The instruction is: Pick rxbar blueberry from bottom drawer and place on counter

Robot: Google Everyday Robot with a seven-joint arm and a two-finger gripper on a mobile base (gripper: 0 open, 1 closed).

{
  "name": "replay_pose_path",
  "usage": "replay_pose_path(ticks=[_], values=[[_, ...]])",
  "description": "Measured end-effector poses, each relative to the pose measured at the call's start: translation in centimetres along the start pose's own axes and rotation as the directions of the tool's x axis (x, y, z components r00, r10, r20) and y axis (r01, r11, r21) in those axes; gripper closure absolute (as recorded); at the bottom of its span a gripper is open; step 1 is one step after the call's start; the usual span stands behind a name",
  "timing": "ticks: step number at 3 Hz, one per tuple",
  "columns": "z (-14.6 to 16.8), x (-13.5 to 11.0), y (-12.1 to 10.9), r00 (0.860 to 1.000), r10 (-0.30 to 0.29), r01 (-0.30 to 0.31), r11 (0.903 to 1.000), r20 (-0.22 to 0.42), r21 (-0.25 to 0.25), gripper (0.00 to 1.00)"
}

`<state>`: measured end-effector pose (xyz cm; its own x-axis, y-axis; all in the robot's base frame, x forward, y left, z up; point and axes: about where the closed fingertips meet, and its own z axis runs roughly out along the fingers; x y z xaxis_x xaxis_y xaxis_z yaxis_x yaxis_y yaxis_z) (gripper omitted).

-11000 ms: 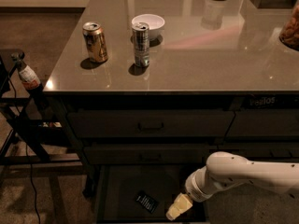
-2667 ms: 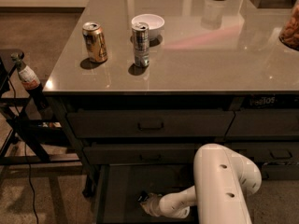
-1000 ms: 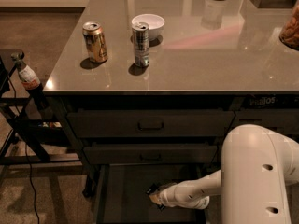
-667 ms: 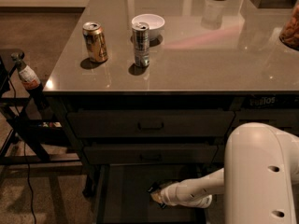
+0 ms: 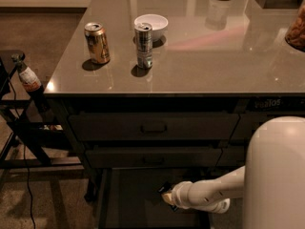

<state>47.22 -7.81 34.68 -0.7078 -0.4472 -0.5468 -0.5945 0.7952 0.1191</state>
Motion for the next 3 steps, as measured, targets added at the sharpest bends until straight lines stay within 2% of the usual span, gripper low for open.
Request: replay_pose_path(ticks=[1,2,3], values=[[-5.8,-2.5,-0.5,0.999,-0.029,0.026,0.9974,0.036,0.067,1.00],[-5.8,-2.5,-0.5,0.999,-0.028,0.026,0.9975,0.035,0.066,1.00],[-7.9,-3.9,-0.6,0.998,-0.044,0.040,0.9952,0.042,0.089,1.00]])
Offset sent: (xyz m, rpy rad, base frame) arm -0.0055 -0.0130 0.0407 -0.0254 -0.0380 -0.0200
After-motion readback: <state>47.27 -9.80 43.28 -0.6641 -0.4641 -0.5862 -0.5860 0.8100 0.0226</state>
